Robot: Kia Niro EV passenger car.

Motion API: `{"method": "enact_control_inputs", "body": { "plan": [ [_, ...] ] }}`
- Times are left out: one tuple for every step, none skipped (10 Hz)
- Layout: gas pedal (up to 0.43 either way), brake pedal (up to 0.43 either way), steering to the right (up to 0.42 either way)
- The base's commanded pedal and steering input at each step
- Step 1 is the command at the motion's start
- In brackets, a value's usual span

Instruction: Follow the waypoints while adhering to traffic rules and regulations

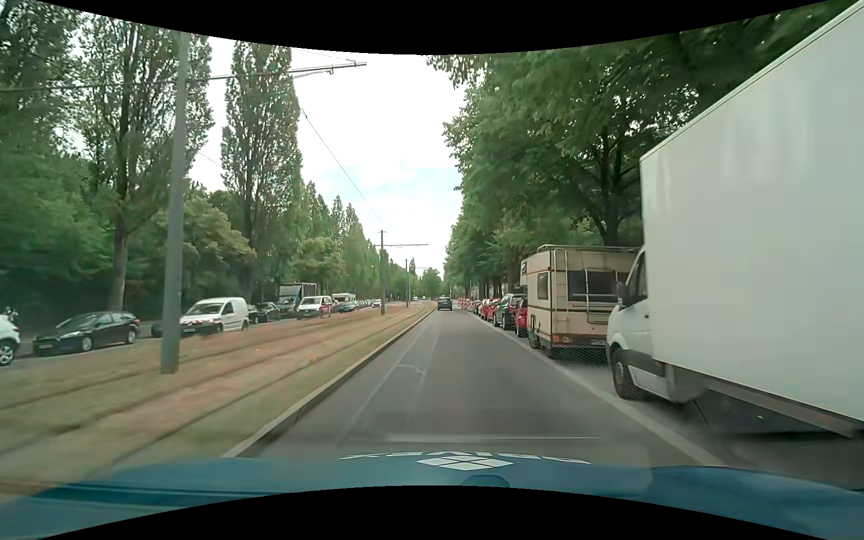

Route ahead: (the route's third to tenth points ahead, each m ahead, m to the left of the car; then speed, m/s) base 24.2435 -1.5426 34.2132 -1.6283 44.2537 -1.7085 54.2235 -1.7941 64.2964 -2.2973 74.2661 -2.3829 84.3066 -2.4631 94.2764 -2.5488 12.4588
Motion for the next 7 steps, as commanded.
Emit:
{"method": "enact_control_inputs", "body": {
  "plan": [
    [0.169, 0.0, -0.002],
    [0.169, 0.0, -0.002],
    [0.169, 0.0, -0.002],
    [0.169, 0.0, -0.002],
    [0.169, 0.0, -0.003],
    [0.169, 0.0, -0.003],
    [0.169, 0.0, -0.003]
  ]
}}
